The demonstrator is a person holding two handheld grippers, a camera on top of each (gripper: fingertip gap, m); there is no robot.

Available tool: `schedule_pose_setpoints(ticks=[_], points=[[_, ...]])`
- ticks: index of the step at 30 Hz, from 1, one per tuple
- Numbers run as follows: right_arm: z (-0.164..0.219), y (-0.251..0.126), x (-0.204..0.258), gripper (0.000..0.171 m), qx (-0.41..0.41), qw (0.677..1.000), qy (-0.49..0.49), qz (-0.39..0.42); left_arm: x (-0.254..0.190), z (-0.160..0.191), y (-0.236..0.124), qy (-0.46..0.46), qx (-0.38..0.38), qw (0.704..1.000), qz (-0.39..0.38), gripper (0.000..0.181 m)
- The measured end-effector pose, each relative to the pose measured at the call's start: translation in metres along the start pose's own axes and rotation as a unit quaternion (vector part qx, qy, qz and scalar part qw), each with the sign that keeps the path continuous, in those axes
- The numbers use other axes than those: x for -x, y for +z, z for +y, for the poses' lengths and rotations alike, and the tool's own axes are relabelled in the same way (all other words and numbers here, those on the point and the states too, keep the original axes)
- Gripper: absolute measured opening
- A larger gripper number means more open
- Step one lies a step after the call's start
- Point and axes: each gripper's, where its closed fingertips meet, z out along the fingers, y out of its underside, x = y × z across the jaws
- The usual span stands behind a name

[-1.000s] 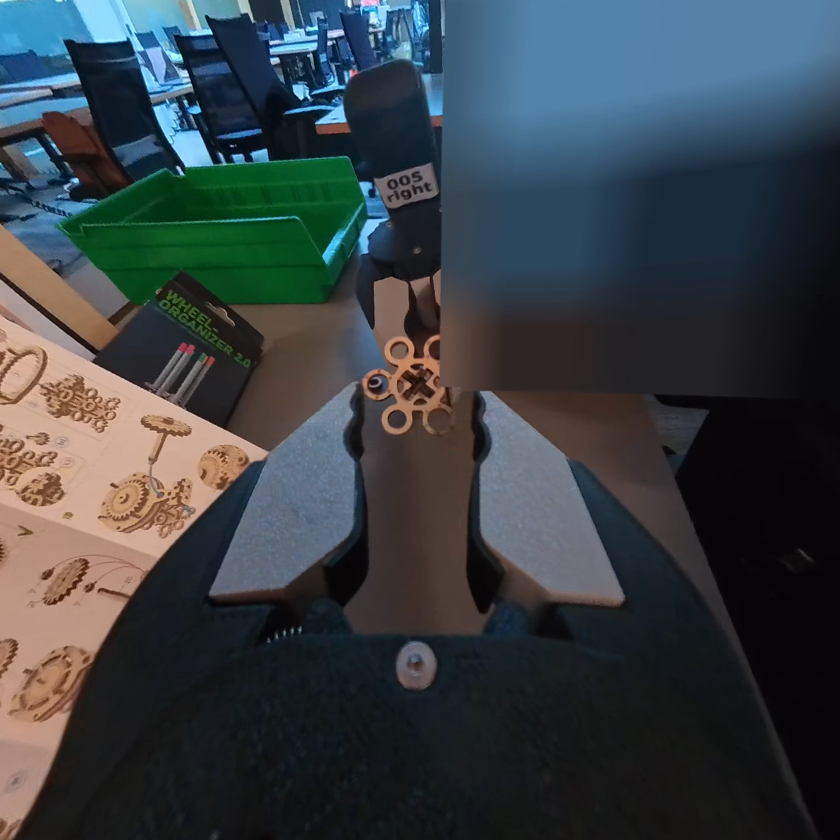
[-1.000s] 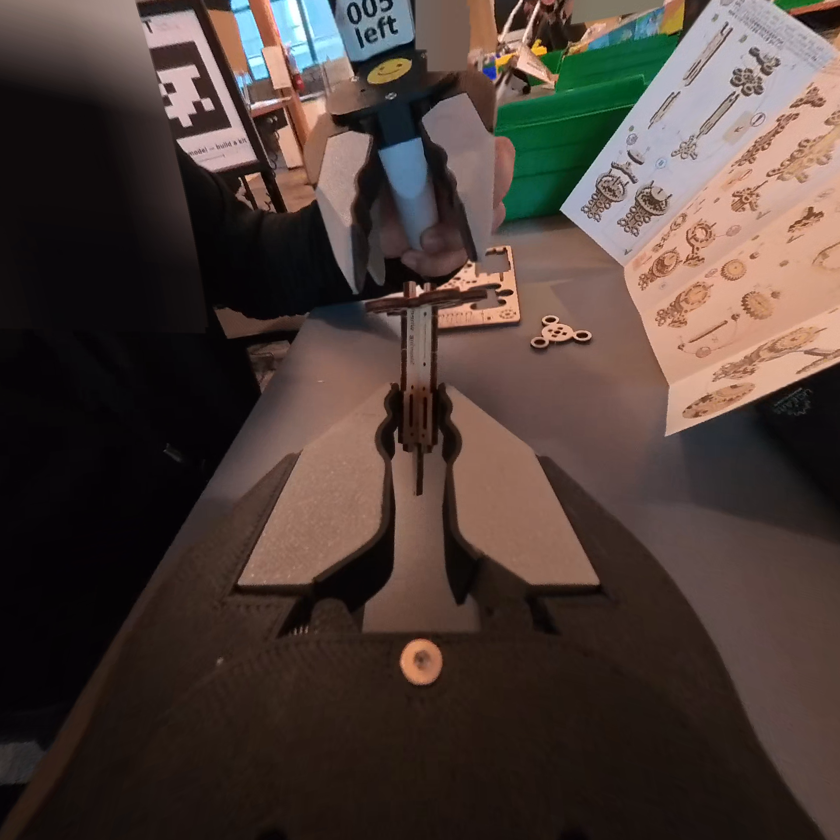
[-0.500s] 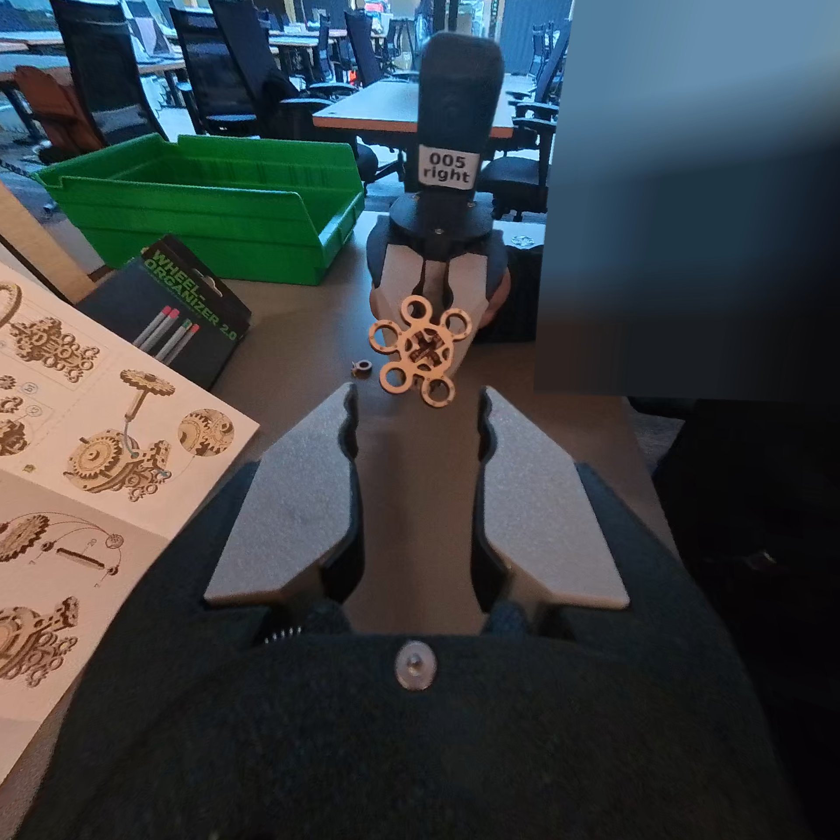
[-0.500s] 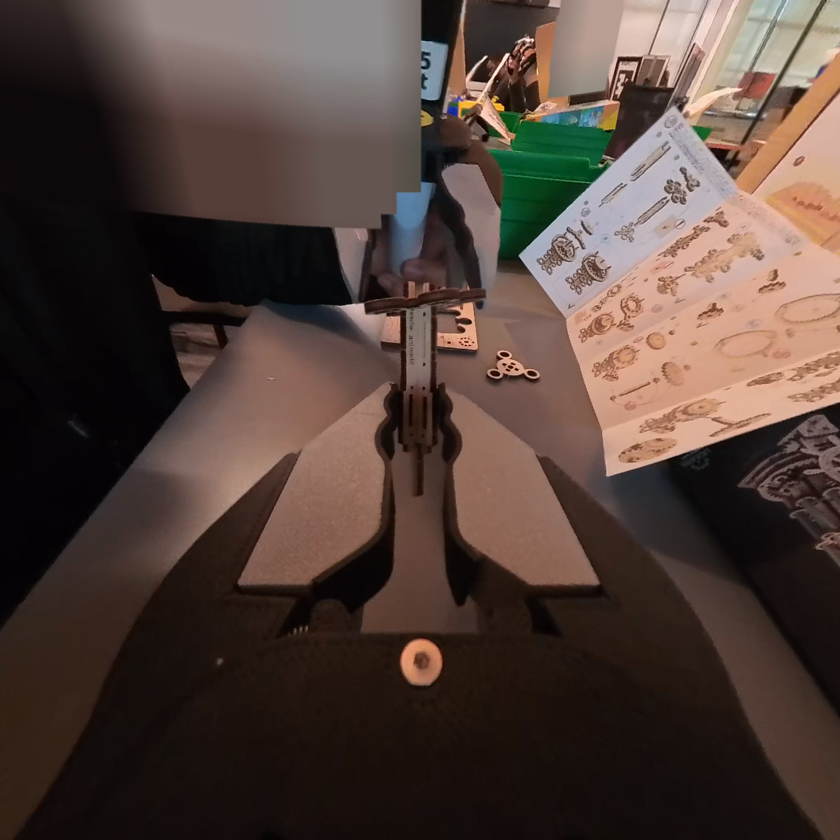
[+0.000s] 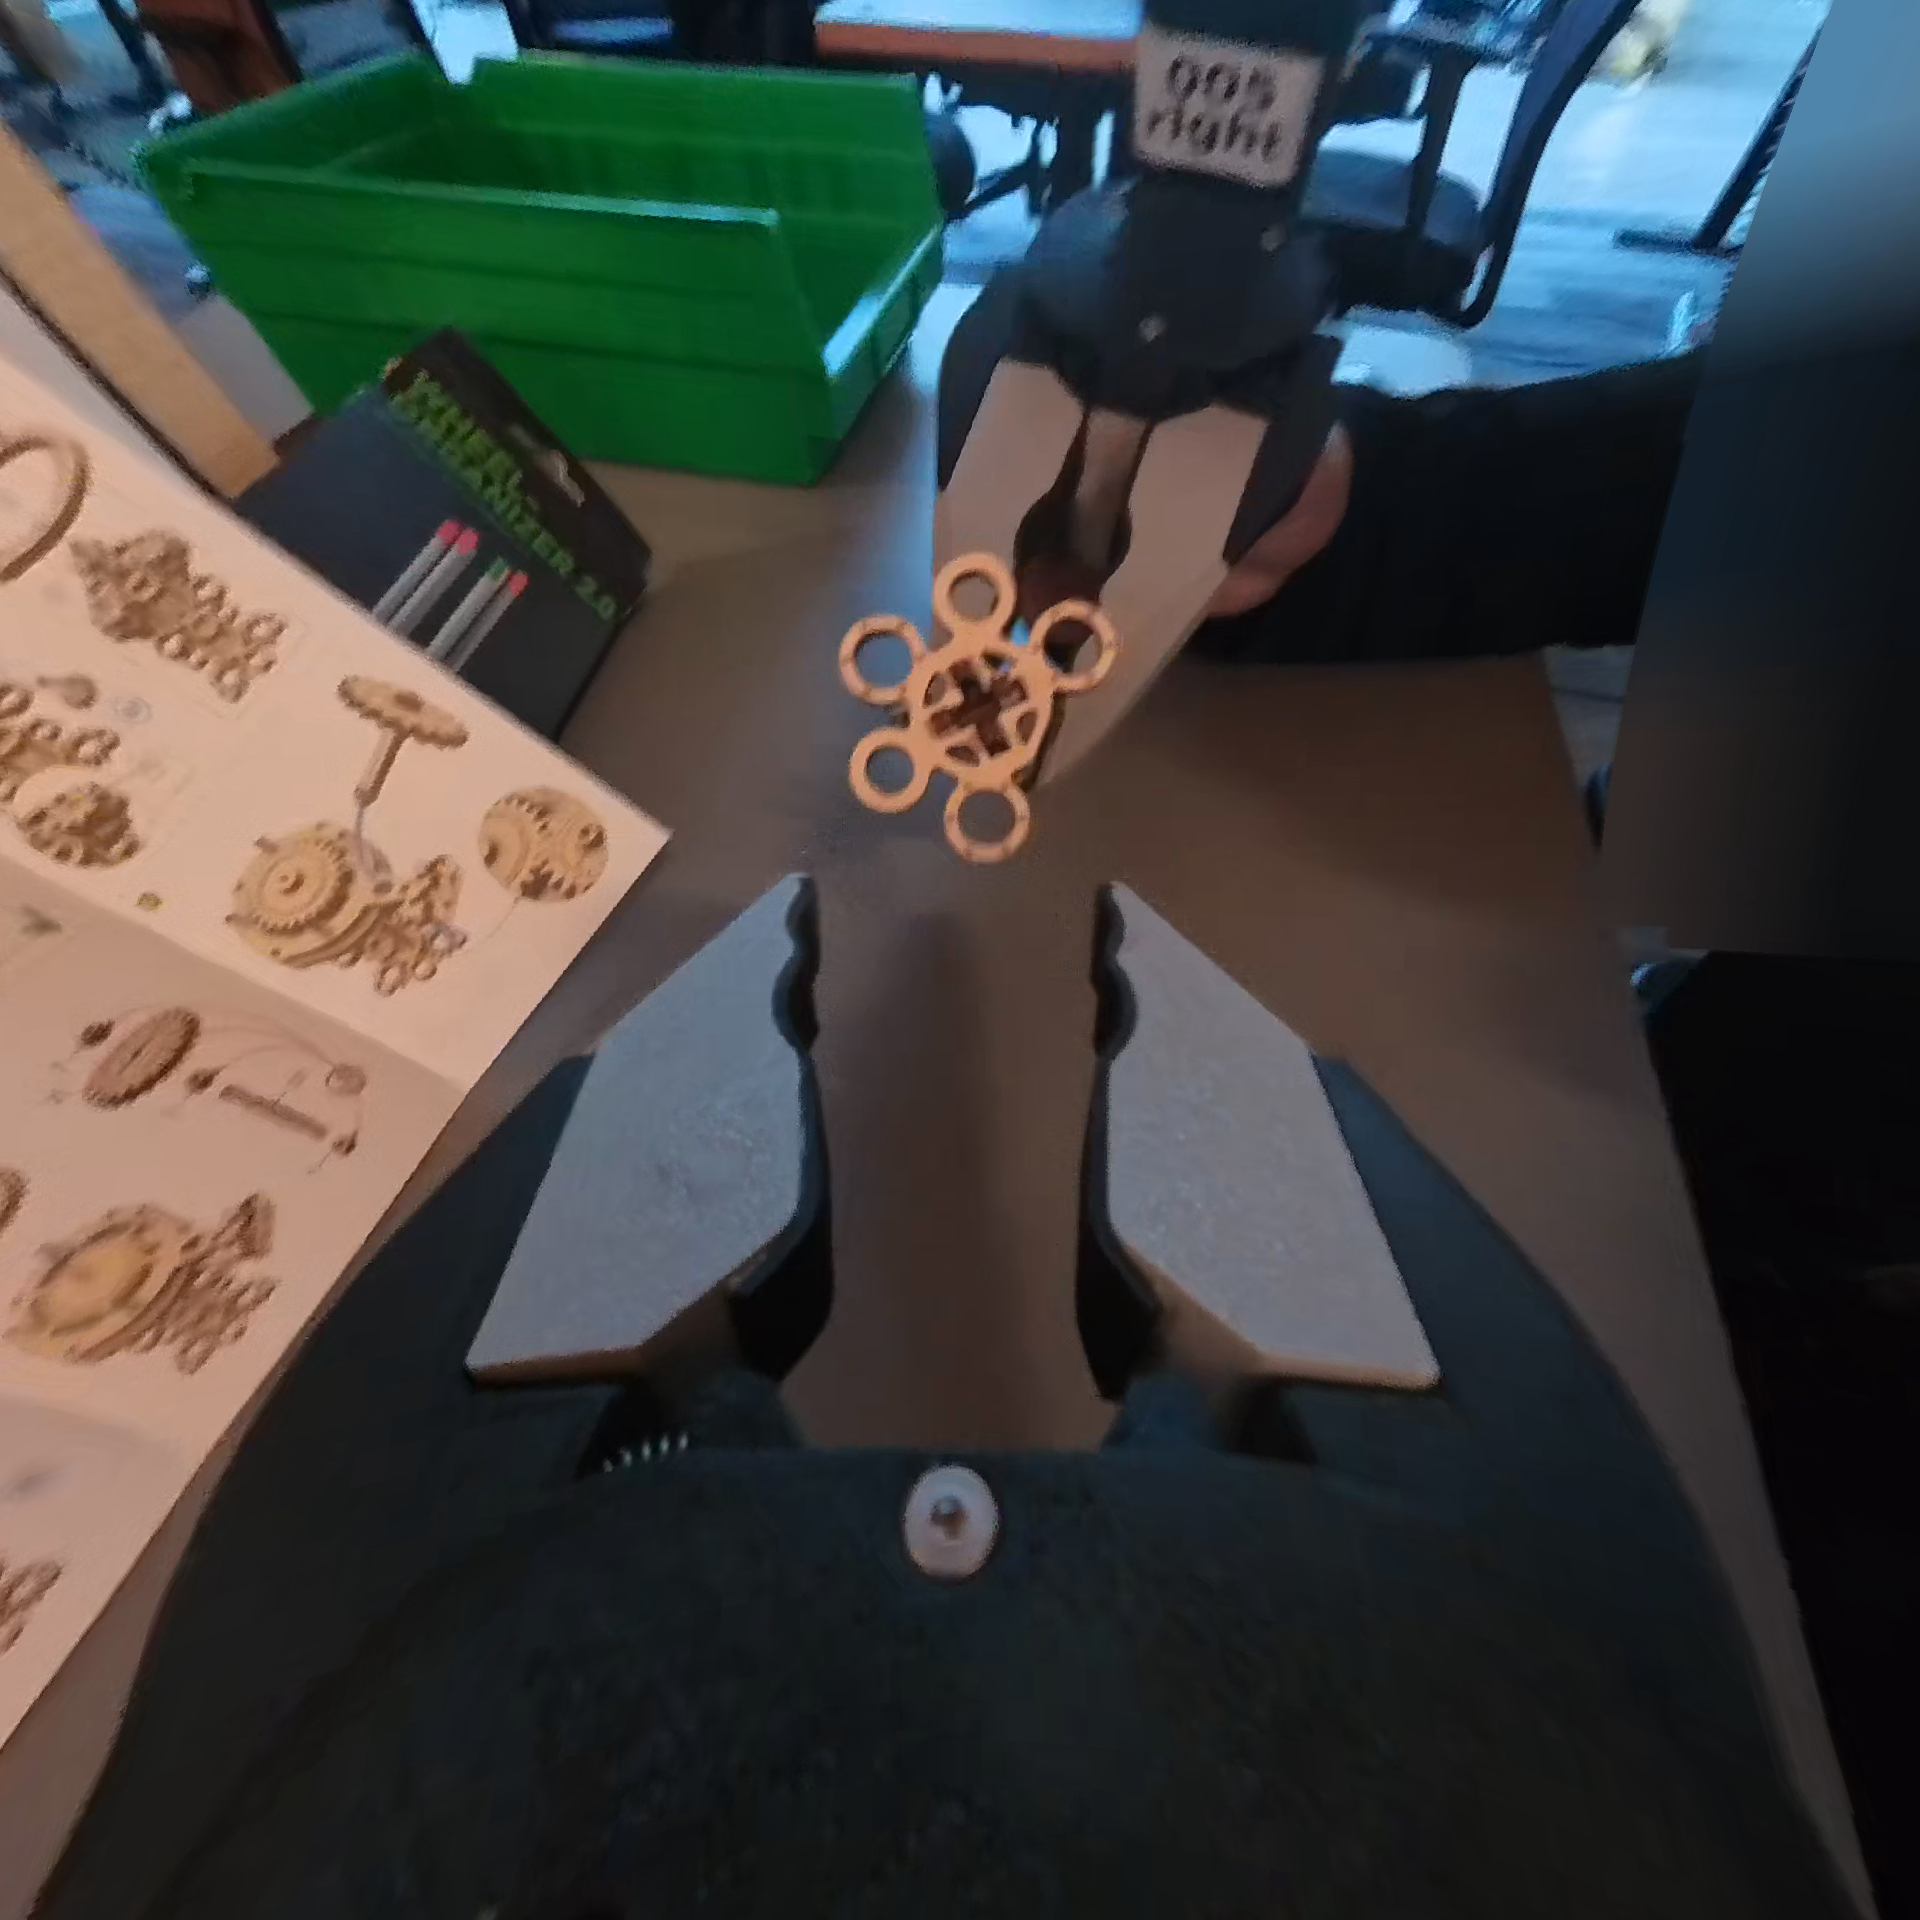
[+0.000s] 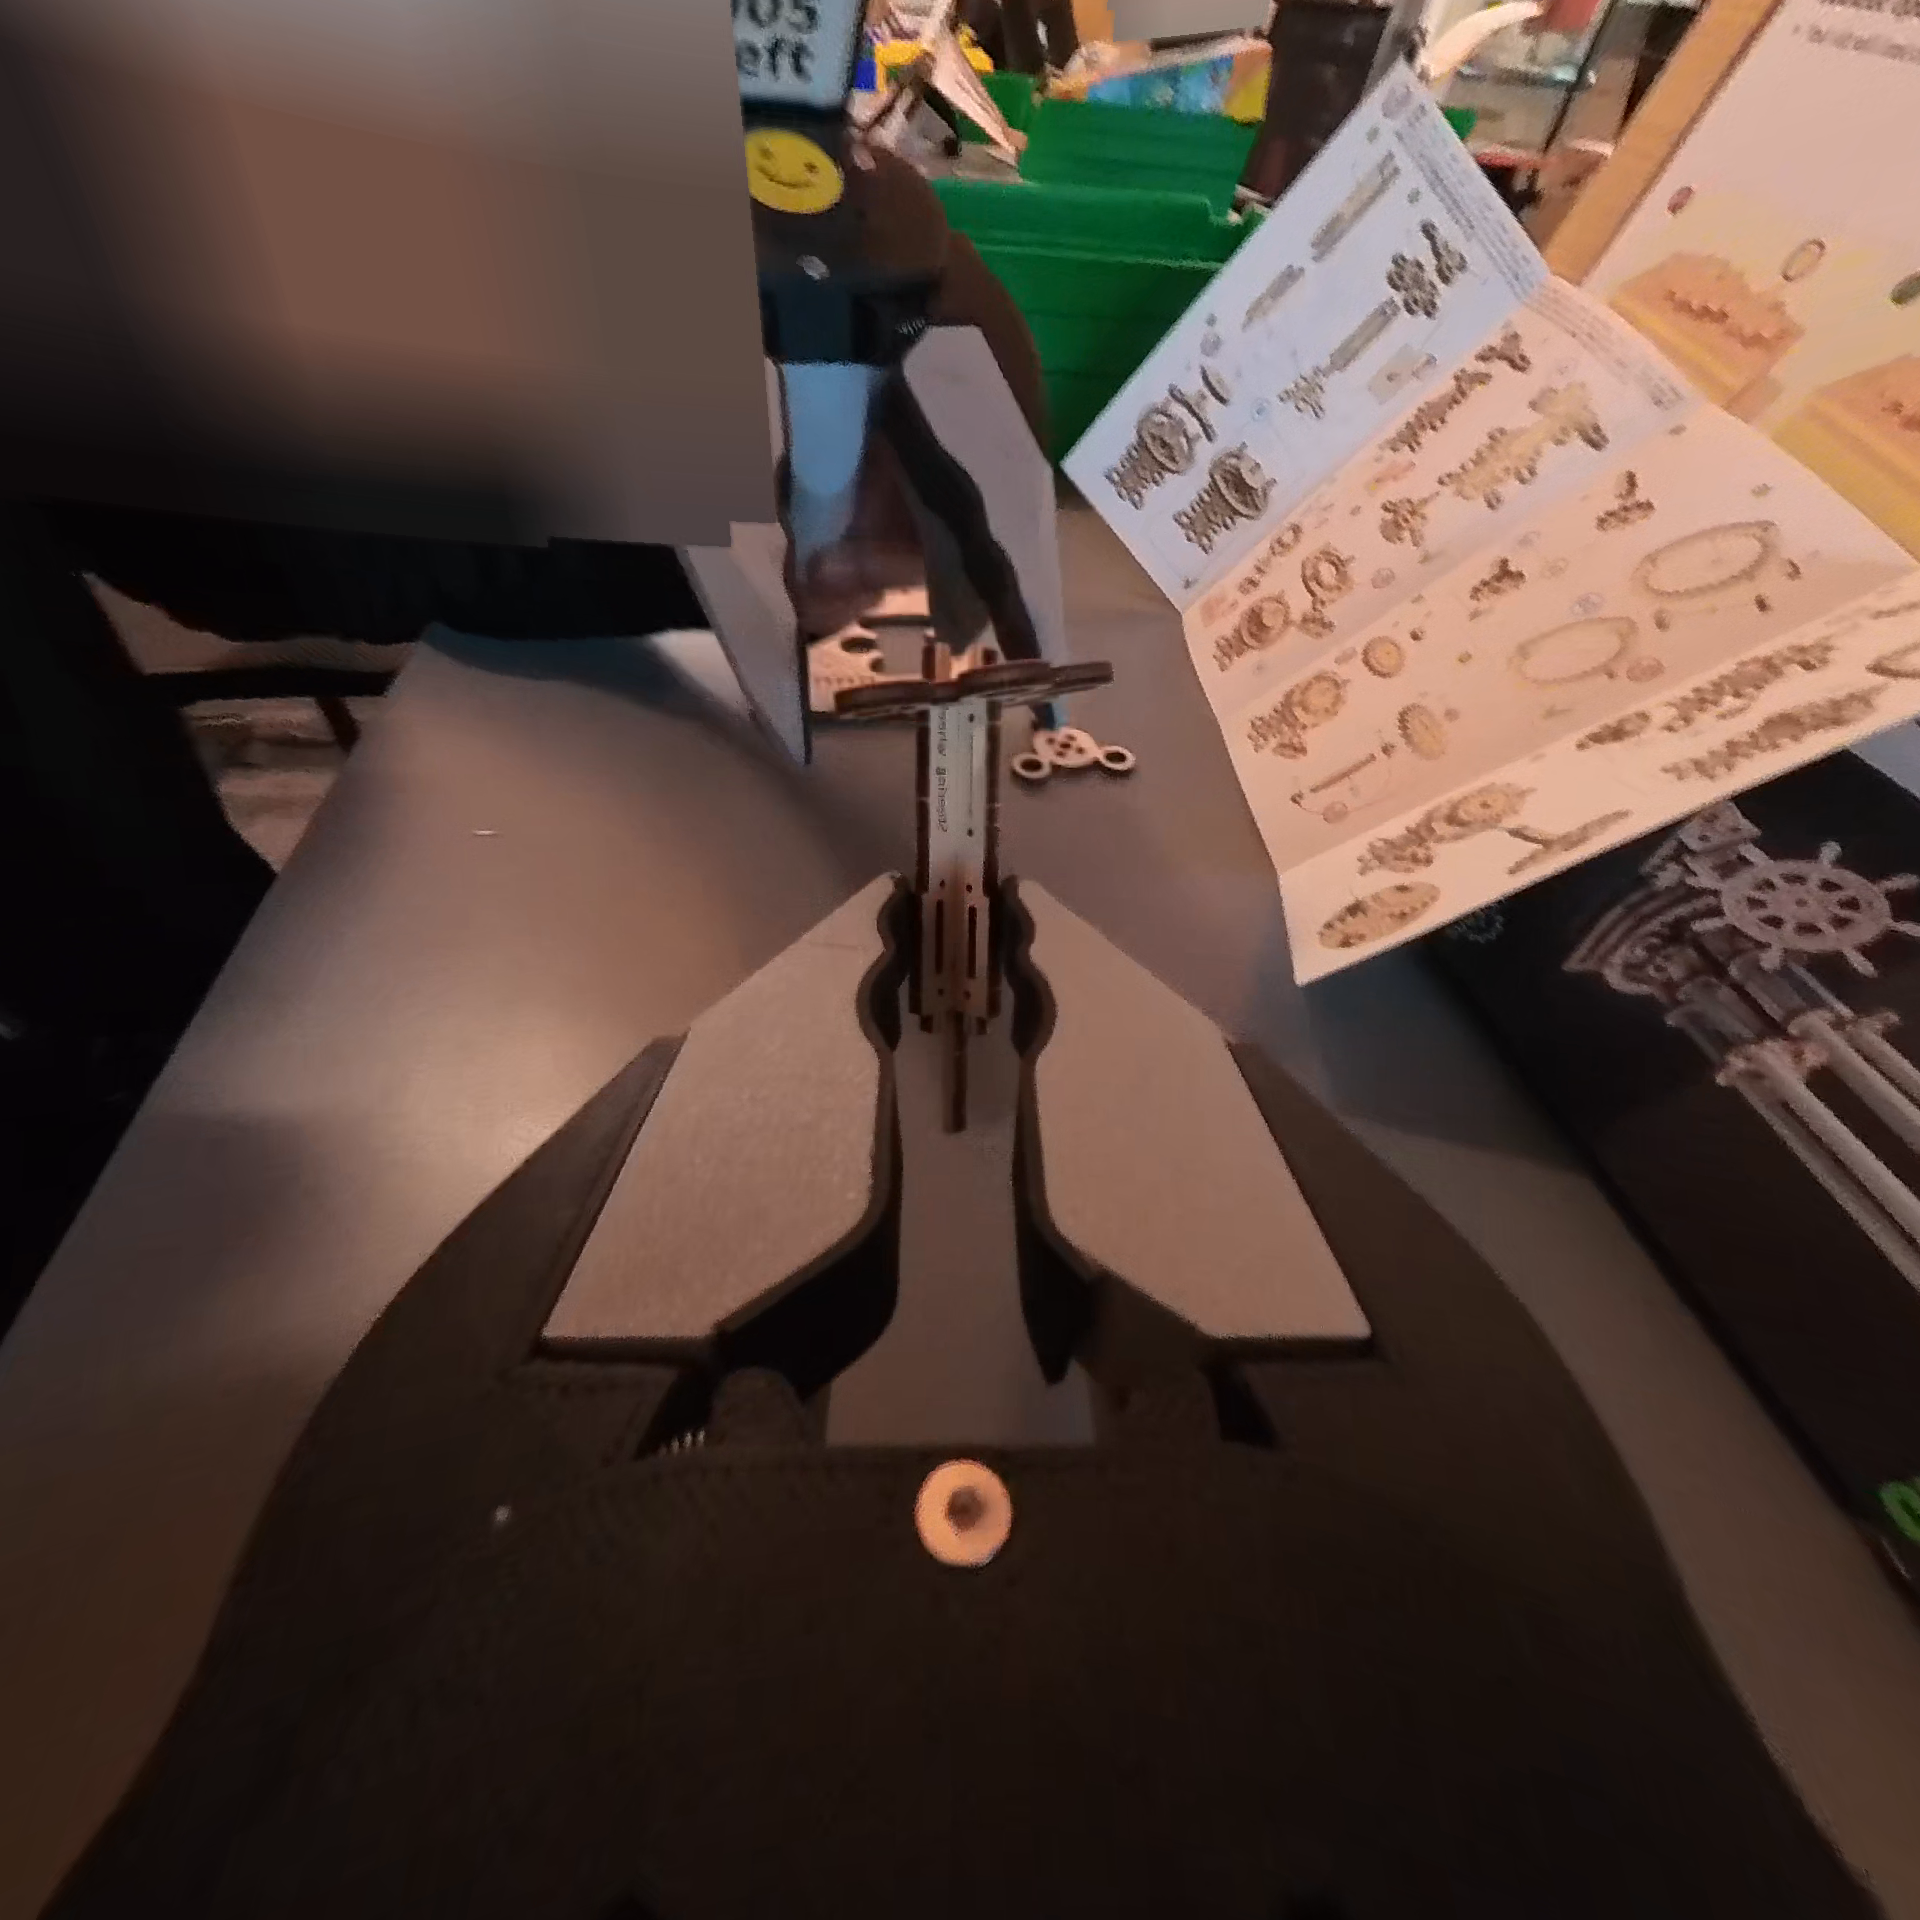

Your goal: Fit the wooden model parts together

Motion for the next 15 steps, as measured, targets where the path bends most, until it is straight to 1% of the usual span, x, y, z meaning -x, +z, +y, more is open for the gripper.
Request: schedule_pose_setpoints(ticks=[2,4,6,8,10,12,14,15], points=[[0.006,-0.002,-0.006,0.013,0.027,0.999,0.003,0.022,0.019,0.010,-0.017,0.005,0.033,0.998,-0.053,0.057],[0.010,-0.004,-0.010,0.013,0.044,0.998,-0.005,0.038,0.040,0.018,-0.045,-0.005,0.052,0.993,-0.107,0.058],[0.013,-0.004,-0.011,0.013,0.053,0.998,-0.005,0.041,0.049,0.031,-0.069,-0.047,0.070,0.991,-0.107,0.057],[0.015,-0.004,-0.011,0.013,0.059,0.998,0.005,0.036,0.060,0.051,-0.084,-0.088,0.109,0.983,-0.117,0.057],[0.018,-0.003,-0.010,0.013,0.064,0.997,0.012,0.031,0.067,0.066,-0.087,-0.106,0.142,0.976,-0.125,0.058],[0.019,-0.003,-0.009,0.013,0.065,0.997,0.015,0.026,0.066,0.071,-0.077,-0.108,0.153,0.976,-0.112,0.057],[0.019,-0.003,-0.008,0.013,0.065,0.998,0.014,0.023,0.067,0.082,-0.066,-0.095,0.187,0.972,-0.105,0.057],[0.019,-0.004,-0.008,0.013,0.064,0.998,0.012,0.022,0.073,0.088,-0.062,-0.084,0.204,0.969,-0.113,0.057]])
